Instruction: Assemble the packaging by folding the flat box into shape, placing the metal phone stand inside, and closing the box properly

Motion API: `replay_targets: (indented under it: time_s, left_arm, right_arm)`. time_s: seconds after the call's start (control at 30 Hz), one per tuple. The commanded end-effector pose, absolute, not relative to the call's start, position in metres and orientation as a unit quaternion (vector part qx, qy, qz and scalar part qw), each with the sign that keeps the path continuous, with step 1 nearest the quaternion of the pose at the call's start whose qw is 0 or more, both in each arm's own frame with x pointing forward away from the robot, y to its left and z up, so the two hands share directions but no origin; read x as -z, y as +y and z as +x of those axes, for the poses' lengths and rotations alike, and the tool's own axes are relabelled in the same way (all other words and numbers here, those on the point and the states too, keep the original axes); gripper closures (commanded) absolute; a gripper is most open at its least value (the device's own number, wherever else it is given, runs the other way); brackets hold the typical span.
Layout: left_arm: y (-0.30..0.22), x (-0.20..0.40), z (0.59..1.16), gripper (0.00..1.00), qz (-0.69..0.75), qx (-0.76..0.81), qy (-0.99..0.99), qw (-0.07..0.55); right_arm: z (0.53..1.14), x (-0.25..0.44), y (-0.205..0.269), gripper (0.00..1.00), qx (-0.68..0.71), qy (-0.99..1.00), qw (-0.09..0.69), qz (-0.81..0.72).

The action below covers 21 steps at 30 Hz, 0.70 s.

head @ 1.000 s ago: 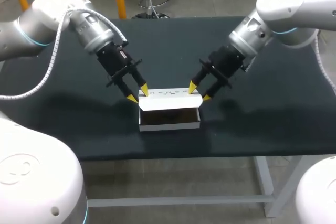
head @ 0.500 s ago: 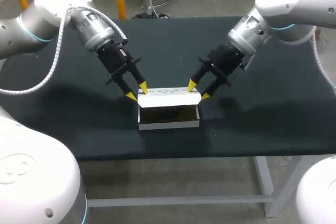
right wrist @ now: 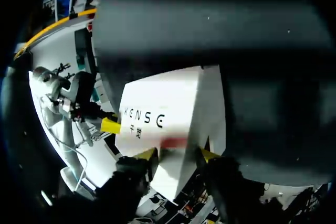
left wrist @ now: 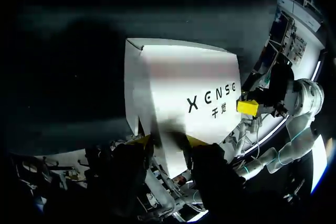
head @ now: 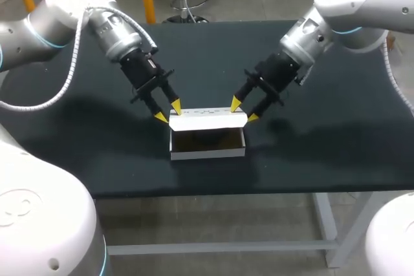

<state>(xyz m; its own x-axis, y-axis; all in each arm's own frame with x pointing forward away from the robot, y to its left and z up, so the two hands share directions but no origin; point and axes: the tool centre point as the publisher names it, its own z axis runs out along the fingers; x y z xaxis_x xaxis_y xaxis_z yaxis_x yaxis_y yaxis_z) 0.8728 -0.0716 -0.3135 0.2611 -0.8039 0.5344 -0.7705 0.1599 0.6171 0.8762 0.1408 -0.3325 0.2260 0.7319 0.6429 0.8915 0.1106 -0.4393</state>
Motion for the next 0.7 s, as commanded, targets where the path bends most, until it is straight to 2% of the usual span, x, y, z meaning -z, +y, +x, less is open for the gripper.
replay_targets:
  time_s: [0.03,0.7]
  left_arm:
    - [-0.0754,0.3138,0.8777,0.6,0.641,0.03,-0.608,0.467]
    - [-0.0745,0.3067,0.8815,0.62,0.63,0.051,-0.603,0.487]
  right_arm:
    - [0.8791,0.3321,0.1449,0.47,0.09,-0.615,0.426,-0.657]
    - [0.88,0.3275,0.1493,0.49,0.084,-0.611,0.434,-0.656]
